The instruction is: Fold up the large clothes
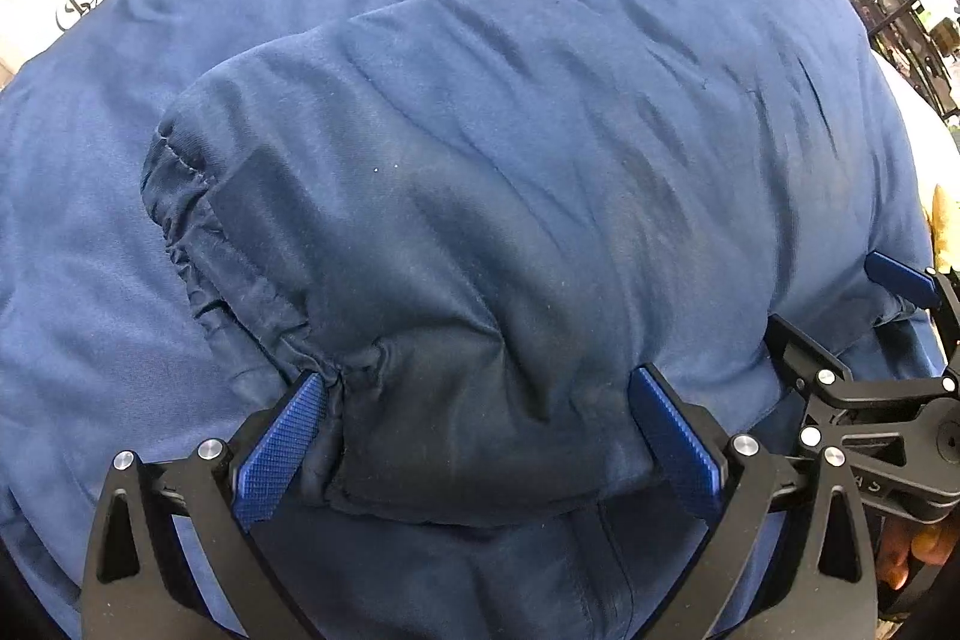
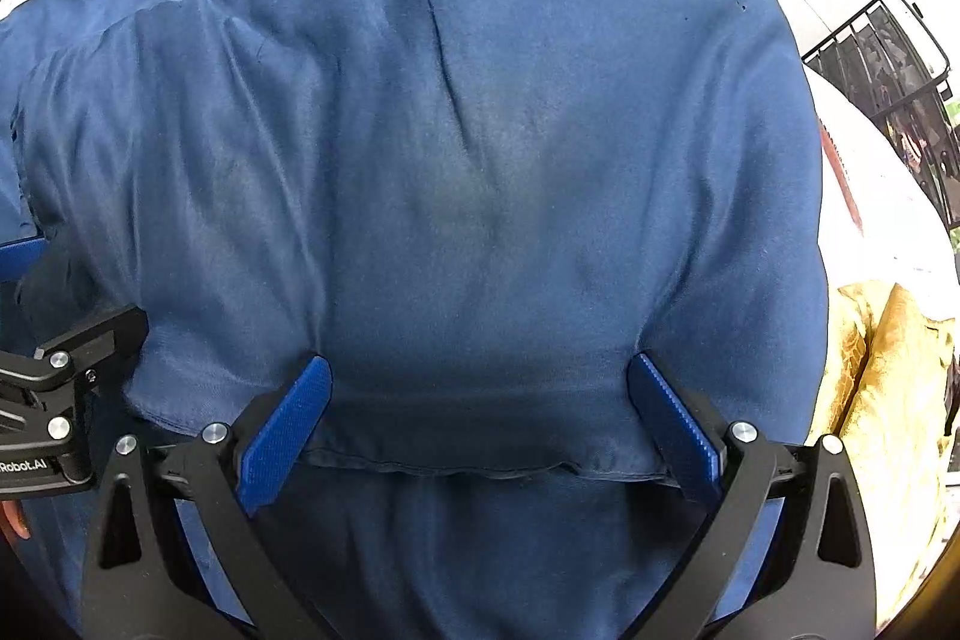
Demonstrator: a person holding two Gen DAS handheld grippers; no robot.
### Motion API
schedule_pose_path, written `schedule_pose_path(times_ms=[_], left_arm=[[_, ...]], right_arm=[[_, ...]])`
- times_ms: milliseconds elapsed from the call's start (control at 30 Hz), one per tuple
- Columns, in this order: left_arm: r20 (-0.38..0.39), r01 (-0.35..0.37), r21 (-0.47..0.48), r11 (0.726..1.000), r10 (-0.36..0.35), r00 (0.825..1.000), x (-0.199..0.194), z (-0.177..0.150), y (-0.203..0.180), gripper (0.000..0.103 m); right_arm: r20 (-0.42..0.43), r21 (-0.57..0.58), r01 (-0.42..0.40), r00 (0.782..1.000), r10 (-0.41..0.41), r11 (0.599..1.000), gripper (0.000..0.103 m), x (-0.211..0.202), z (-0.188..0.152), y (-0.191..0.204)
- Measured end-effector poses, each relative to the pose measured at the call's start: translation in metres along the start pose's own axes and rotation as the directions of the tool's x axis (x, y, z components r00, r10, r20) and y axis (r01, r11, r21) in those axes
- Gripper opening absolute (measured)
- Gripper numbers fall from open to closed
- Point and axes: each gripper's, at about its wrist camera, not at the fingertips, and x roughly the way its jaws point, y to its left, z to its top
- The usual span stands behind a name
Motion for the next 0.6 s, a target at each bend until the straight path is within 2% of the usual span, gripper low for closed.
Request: schedule_pose_path(times_ms=[267, 400, 600], left_arm=[[0.032, 0.045, -0.02, 0.999, -0.044, 0.999, -0.016, -0.011, 0.018, 0.097], [0.063, 0.084, -0.062, 0.994, -0.08, 0.995, -0.036, -0.025, 0.033, 0.097], [0.08, 0.012, -0.101, 0.995, -0.004, 0.997, -0.064, -0.074, 0.062, 0.097]], right_arm=[[-0.026, -0.015, 0.034, 0.999, -0.035, 0.999, 0.098, -0.017, 0.011, 0.001], [-0.007, 0.002, 0.002, 1.0, -0.002, 1.0, 0.098, -0.04, 0.006, 0.004], [-0.054, -0.015, -0.068, 0.996, 0.068, 0.998, 0.098, -0.06, -0.014, 0.023]])
